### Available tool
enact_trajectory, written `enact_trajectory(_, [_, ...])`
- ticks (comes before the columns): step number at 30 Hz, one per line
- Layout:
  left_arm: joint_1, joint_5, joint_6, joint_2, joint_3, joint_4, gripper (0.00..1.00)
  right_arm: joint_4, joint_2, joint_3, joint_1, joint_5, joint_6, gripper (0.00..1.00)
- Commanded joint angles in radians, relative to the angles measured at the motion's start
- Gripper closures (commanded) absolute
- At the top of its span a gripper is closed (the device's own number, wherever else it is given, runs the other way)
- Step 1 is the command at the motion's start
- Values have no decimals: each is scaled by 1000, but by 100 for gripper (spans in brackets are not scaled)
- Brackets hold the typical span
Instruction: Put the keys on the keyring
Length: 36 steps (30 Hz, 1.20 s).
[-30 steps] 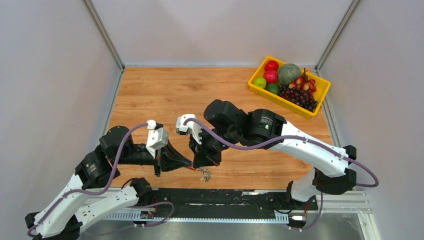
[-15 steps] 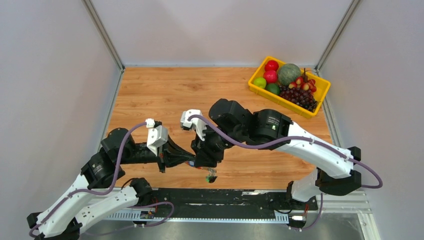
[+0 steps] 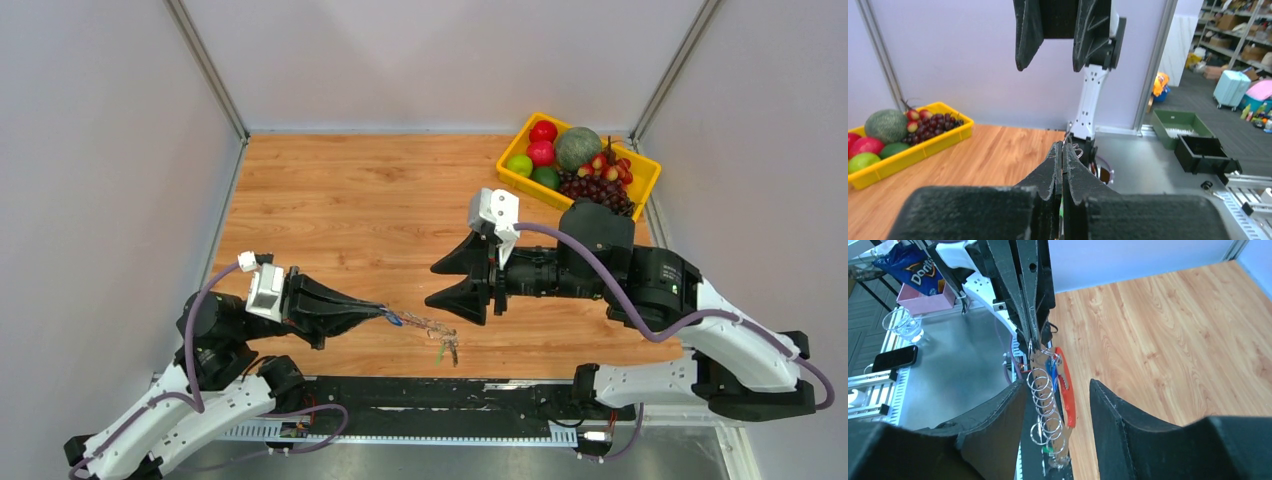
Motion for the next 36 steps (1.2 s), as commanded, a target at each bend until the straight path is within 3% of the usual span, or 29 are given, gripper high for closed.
enact_trajectory(1, [-1,-40,-106,-16,-55,307,100,135,-10,-82,1,8,-31,47])
enact_trajectory(7, [-2,-120,-105,-22,-75,339,100,152,-21,-135,1,-34,-76,48])
enact_trajectory(12, [-2,-246,-56,7,-8,172,100,157,3,-166,1,-32,-82,48])
enact_trajectory(20, [-1,-176,-72,86,62,133,100,192,51,-192,1,-31,-111,51])
enact_trajectory(23, [-2,-158,-75,84,70,137,100,216,54,-210,2,-25,-129,61])
enact_trajectory(27, [-2,-155,-70,79,78,109,100,232,60,-216,11,-26,-140,96])
enact_trajectory(28, [-2,-165,-69,74,78,106,100,236,63,-218,16,-12,-141,100])
enact_trajectory(31, [0,-203,-71,63,79,102,100,246,64,-227,45,82,-137,100])
enact_trajectory(36, [-1,-305,-80,56,77,85,100,249,115,-204,157,385,-112,100])
